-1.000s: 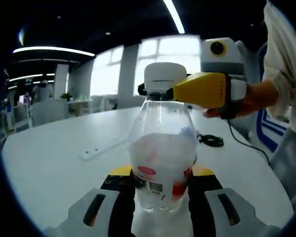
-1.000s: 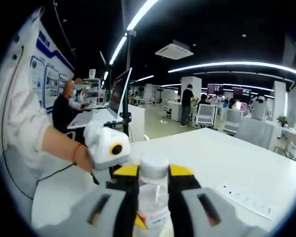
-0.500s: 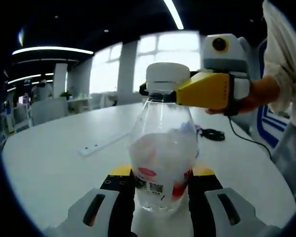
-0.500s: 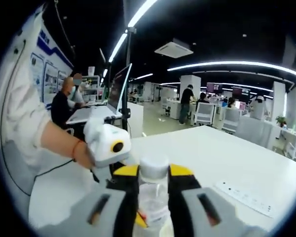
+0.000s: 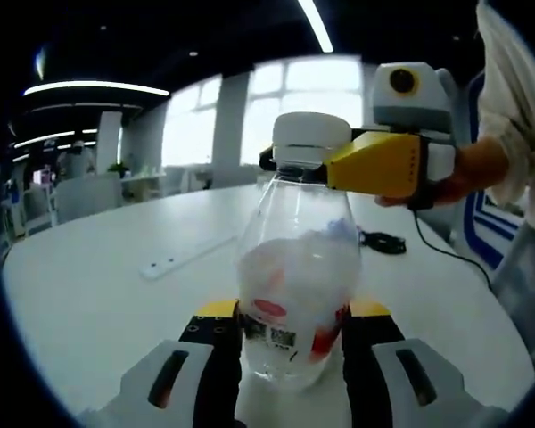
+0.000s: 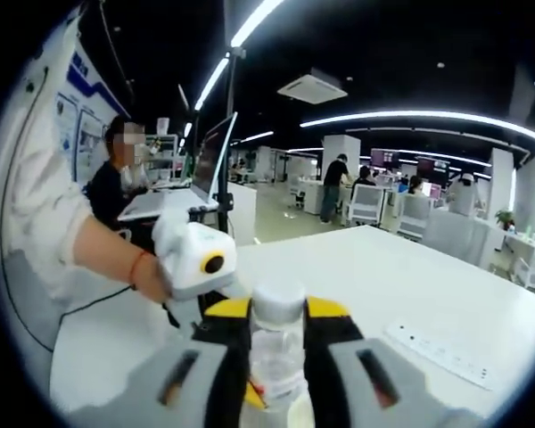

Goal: Arrange the tabletop items into an orderly group along one side of the table until the central work area is clear of visible clutter.

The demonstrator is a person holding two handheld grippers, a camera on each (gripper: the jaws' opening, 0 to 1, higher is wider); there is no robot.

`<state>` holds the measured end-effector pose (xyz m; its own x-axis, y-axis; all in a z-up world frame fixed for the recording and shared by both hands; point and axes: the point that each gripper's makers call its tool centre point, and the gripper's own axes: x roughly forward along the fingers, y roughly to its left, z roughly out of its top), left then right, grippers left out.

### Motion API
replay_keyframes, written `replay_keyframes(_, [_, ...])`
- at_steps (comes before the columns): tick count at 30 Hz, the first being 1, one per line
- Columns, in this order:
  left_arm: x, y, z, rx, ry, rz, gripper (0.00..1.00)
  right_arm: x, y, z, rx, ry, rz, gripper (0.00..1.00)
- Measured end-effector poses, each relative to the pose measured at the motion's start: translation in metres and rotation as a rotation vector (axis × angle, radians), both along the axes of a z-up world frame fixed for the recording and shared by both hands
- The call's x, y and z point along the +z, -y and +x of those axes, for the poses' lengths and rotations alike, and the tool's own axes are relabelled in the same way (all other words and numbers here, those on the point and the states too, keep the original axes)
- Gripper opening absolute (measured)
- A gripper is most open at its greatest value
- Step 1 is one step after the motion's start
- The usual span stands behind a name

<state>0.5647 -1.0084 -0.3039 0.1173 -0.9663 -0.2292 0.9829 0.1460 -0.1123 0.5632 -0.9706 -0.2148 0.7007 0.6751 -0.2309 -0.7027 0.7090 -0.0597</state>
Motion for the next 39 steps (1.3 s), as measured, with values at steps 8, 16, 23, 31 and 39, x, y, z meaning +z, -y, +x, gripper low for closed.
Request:
replay_keyframes(8, [-0.009,-0.002,-0.008,-0.002,-0.046,0.047,0.49,-0.001,0.0,-0.003,0.006,-0.014,-0.006,0.19])
replay_keyframes(16, [-0.008,-0.011,-0.003,0.032,-0.024,0.084,0.56,-0.001,-0.001,-0.008,0.015,0.016,-0.046,0.19])
replay_keyframes(23, [-0.006,-0.014,-0.006,0.027,-0.029,0.084,0.52,-0.001,-0.01,-0.015,0.05,0.052,-0.111,0.19])
replay_keyframes(31, [-0.01,-0.015,-0.008,0.02,-0.01,0.097,0.44,-0.001,-0.01,-0.016,0.057,0.067,-0.139,0.19])
replay_keyframes(39, [-0.008,-0.01,-0.005,0.005,0.008,0.09,0.38,-0.001,-0.003,-0.013,0.021,0.072,-0.16,0.19])
